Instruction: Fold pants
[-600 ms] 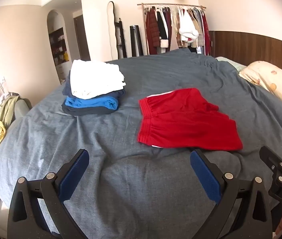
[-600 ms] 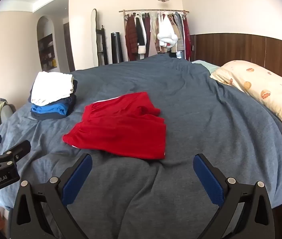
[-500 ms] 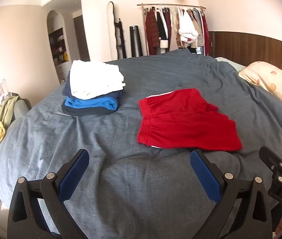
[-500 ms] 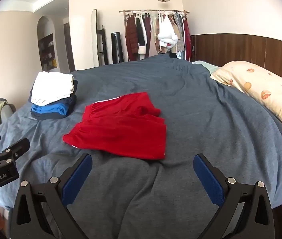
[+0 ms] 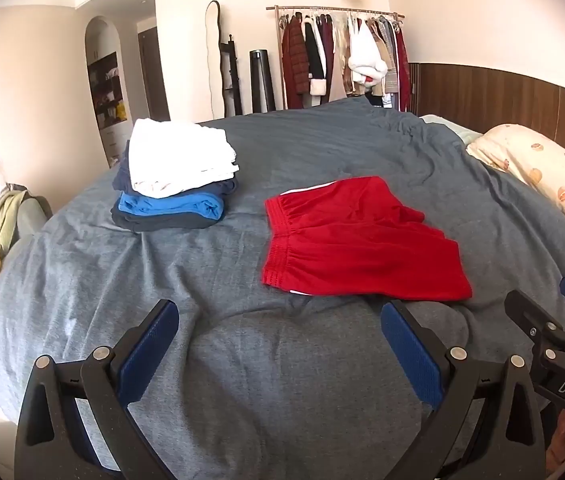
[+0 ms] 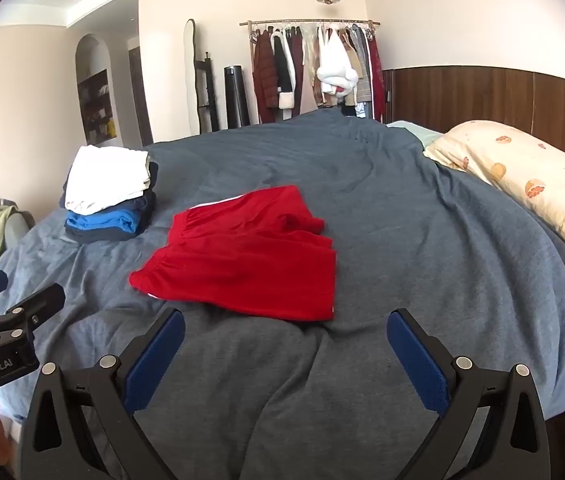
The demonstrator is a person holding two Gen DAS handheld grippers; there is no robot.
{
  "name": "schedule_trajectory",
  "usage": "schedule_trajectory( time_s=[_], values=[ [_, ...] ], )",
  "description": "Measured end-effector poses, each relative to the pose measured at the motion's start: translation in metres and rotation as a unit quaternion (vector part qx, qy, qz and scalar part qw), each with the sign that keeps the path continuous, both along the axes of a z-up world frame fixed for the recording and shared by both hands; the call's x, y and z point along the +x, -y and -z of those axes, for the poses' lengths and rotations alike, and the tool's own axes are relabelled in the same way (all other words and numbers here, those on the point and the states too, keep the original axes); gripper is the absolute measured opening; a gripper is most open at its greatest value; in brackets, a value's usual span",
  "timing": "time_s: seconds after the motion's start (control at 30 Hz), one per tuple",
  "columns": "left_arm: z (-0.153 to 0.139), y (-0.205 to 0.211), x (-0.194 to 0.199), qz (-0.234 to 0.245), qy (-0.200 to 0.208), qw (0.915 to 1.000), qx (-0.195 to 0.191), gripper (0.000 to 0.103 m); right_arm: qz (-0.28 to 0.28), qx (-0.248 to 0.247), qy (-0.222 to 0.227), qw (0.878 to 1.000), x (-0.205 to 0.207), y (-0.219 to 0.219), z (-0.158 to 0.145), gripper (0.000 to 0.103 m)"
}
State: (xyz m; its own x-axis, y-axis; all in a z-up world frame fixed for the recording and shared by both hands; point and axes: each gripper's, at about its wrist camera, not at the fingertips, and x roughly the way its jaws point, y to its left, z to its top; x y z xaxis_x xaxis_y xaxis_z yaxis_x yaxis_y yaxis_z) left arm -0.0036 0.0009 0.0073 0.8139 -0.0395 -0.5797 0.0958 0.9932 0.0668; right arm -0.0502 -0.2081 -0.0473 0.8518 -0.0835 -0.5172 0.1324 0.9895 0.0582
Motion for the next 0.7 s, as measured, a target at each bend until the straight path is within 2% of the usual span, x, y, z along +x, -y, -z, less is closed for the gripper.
schedule_trajectory(
  time_s=[0.7],
  values=[
    [-0.0006, 0.0018, -0.0001, 0.000, 0.000, 1.0000, 0.000, 0.103, -0.003, 0.008, 0.008, 1.000, -0.0019, 0.0010, -0.0045, 0.102]
  ],
)
